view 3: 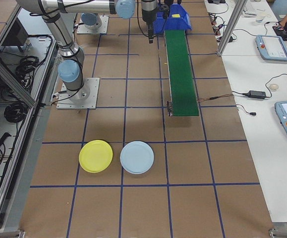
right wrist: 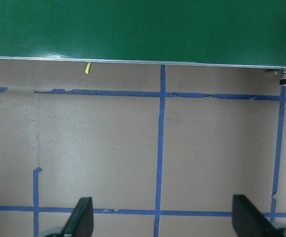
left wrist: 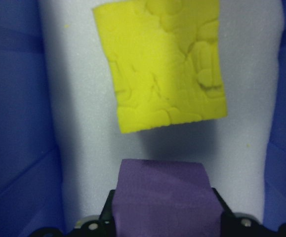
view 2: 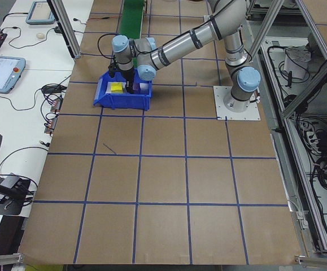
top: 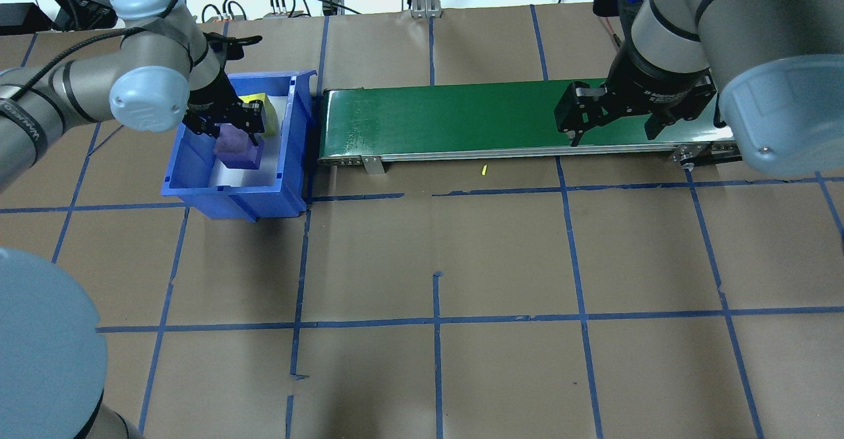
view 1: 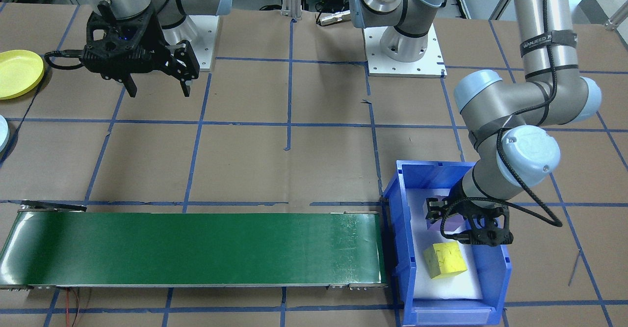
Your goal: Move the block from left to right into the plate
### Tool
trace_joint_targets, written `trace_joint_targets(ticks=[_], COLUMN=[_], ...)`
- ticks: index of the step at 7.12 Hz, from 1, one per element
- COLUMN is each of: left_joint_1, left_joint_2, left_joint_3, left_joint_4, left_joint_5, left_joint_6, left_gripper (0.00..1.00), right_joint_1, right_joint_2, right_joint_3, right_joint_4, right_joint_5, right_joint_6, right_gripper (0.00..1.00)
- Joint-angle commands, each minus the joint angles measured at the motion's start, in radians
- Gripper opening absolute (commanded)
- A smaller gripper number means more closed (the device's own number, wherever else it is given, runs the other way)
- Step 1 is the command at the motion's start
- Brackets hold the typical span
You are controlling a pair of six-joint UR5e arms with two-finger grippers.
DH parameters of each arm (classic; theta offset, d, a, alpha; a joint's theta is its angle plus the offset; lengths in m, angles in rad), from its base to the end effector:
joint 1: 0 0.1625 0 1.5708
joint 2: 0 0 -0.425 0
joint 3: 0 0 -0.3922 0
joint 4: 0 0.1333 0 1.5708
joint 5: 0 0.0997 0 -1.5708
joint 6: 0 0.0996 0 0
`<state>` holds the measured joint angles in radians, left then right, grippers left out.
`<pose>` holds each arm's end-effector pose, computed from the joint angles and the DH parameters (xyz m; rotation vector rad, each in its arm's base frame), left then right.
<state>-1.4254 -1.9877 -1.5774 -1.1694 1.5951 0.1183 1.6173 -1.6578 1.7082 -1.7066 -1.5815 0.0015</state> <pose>-0.0386 -0.6395 0.2882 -0.0419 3.1199 0.0392 0.1536 -0.4560 0.4754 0.0697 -3.1293 0.1341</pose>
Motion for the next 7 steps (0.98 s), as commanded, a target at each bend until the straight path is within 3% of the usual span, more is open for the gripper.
trace_joint_targets(ticks=[1,4,5,6,7], left_joint_1=[-0.032,-0.241,-0.271,-0.277,-0.277], left_joint_2=[0.023,-0.005,-0.043,-0.093,-0.118], left_joint_3=[0.168,0.178,0.177,0.171,0.127], left_joint_4=[-0.136,-0.032,0.026,0.098,0.141], left_joint_5=[-0.067,-0.072,-0.073,-0.073,-0.073], left_joint_6=[-0.077,-0.300,-0.333,-0.338,-0.332], left_gripper=[0.33,0.33,0.39,0.54,0.79], right_joint_1=[0.001,-0.002,0.004,0.001,0.001], right_joint_2=[0.003,0.003,0.001,0.001,0.000], right_joint_3=[0.001,0.002,0.004,0.010,0.010], right_joint_4=[-0.002,-0.004,-0.001,-0.002,-0.002], right_joint_5=[0.000,0.000,0.003,0.005,0.003], right_joint_6=[0.000,-0.009,-0.009,-0.009,-0.009], right_gripper=[1.00,1.00,1.00,1.00,1.00])
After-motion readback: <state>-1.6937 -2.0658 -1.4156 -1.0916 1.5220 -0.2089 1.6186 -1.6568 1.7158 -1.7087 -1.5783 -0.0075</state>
